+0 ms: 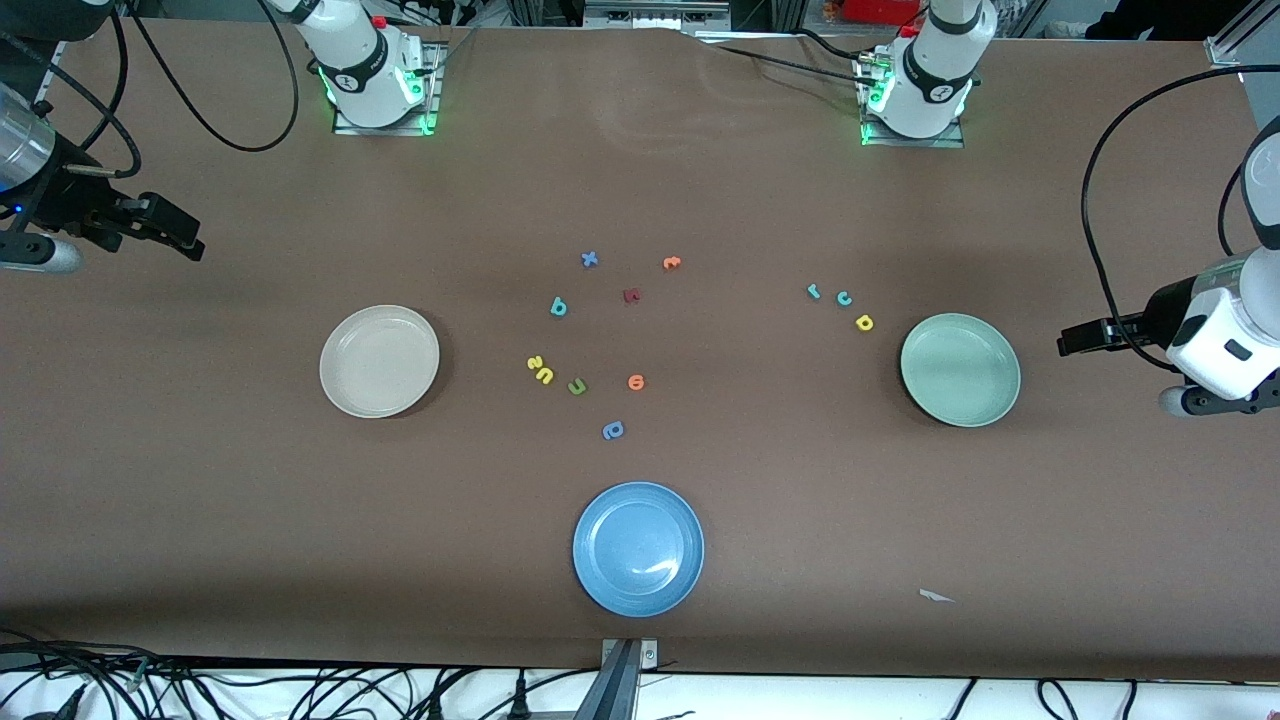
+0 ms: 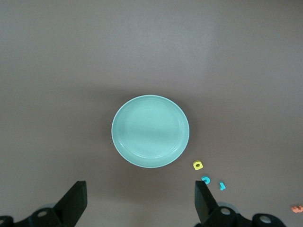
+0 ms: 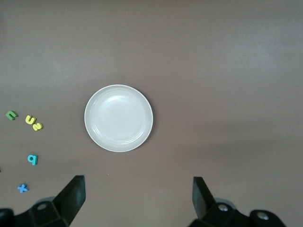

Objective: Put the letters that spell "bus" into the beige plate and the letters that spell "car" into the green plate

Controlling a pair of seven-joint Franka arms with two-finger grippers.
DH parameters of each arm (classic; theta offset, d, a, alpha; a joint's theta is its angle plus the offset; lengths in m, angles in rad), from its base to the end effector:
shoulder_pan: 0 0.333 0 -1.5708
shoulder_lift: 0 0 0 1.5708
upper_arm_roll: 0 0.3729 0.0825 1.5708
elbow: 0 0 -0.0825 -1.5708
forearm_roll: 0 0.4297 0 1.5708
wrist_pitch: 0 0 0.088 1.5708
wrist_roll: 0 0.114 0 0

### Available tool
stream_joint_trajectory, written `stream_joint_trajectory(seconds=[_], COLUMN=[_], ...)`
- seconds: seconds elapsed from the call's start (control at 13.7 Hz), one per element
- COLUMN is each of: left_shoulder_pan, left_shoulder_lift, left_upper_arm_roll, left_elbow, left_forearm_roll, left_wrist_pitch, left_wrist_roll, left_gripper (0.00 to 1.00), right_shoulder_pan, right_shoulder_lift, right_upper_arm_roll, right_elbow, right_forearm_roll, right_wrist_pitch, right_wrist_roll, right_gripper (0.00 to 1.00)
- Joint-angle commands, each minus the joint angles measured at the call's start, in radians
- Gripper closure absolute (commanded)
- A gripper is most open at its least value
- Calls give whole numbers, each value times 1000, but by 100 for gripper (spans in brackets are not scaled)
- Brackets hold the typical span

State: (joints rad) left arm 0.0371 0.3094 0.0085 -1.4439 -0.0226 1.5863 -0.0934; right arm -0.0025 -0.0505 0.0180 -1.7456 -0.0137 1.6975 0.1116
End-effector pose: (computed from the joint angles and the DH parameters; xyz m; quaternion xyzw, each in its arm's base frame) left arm 0.6969 0.0284 0.5392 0.9940 0.0702 -0.0836 0.0079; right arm 0.5884 0.0080 0.6244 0.9989 -0.0472 0.0017 0.0072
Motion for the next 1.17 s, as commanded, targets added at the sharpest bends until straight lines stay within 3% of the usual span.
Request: stream_joint_trajectory(seconds=[0.0,1.1], left_shoulder_pan=[-5,-5], left_shoulder_lift=[-9,-7], left_upper_arm_roll=[7,7], left_elbow=[-9,-9], left_forearm_roll=[-19,-19], left_wrist_pitch=[-8,-9], left_wrist_roll=[24,24], left_gripper=[0,0], right_shoulder_pan=[-13,-10], right_shoulder_lift=[-14,-2], right_upper_arm_roll=[11,13], right_elbow=[-15,-12], right_forearm_roll=[8,6], right_wrist_pitch=[14,25], right_wrist_roll=[-7,-3], right_gripper=[0,0])
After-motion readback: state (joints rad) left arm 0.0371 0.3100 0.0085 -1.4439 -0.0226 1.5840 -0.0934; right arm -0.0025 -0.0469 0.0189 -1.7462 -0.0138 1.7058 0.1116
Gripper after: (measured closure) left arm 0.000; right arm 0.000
